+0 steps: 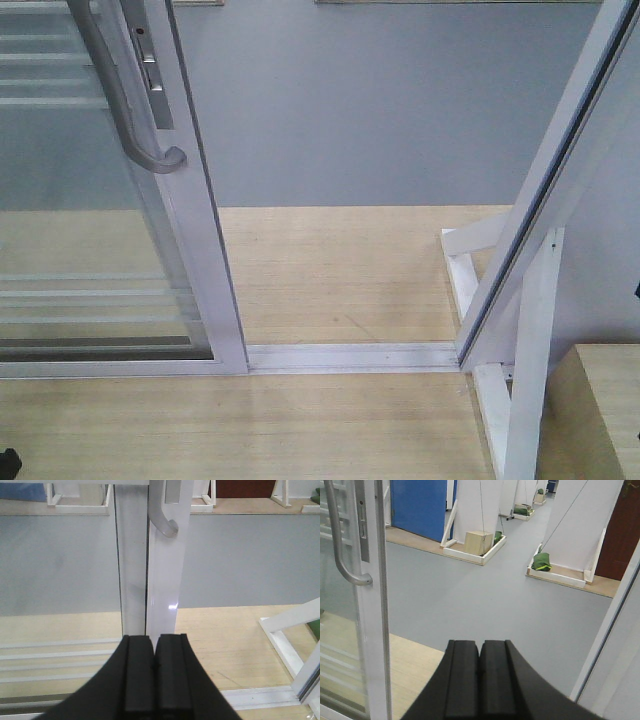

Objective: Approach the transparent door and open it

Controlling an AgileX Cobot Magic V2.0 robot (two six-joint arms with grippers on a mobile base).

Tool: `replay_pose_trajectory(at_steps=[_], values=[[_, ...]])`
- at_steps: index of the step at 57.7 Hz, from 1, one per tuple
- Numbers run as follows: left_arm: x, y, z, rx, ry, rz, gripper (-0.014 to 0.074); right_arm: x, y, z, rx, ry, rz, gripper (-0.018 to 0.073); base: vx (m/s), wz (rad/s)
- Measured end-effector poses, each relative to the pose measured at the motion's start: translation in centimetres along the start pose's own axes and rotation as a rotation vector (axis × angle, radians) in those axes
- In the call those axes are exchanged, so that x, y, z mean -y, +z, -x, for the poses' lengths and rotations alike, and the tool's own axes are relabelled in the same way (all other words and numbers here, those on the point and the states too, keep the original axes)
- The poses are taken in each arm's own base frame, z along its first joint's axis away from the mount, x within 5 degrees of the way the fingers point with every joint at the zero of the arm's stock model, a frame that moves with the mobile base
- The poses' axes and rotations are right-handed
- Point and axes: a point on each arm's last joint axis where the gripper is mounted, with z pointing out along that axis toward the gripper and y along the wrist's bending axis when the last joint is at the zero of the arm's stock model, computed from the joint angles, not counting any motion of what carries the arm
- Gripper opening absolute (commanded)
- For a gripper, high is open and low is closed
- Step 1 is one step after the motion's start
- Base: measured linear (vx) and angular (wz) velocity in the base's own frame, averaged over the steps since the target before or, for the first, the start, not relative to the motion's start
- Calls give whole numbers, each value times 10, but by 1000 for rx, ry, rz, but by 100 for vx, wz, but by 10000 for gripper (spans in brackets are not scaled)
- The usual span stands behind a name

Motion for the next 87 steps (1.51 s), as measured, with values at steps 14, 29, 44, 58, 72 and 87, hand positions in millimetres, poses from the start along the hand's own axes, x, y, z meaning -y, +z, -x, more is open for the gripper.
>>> replay_pose_trajectory(at_steps=[14, 29, 44, 58, 72, 87], values=[[0, 0, 0, -2, 0, 0, 4, 0, 0, 0, -1, 0, 0, 13, 0, 0], [0, 0, -1, -6, 0, 0, 4, 0, 1, -1, -2, -1, -1, 13, 0, 0], [0, 0, -1, -6, 0, 0, 4, -3, 15, -59, 32, 155, -47, 13, 0, 0], [0, 0, -1, -7, 0, 0, 4, -7, 15, -99, 66, 241, -58, 13, 0, 0], [0, 0, -1, -7, 0, 0, 4, -2, 10, -100, 86, 225, -158, 13, 0, 0], [0, 0, -1, -7, 0, 0, 4, -1, 10, -101, 78, 216, -171, 13, 0, 0]])
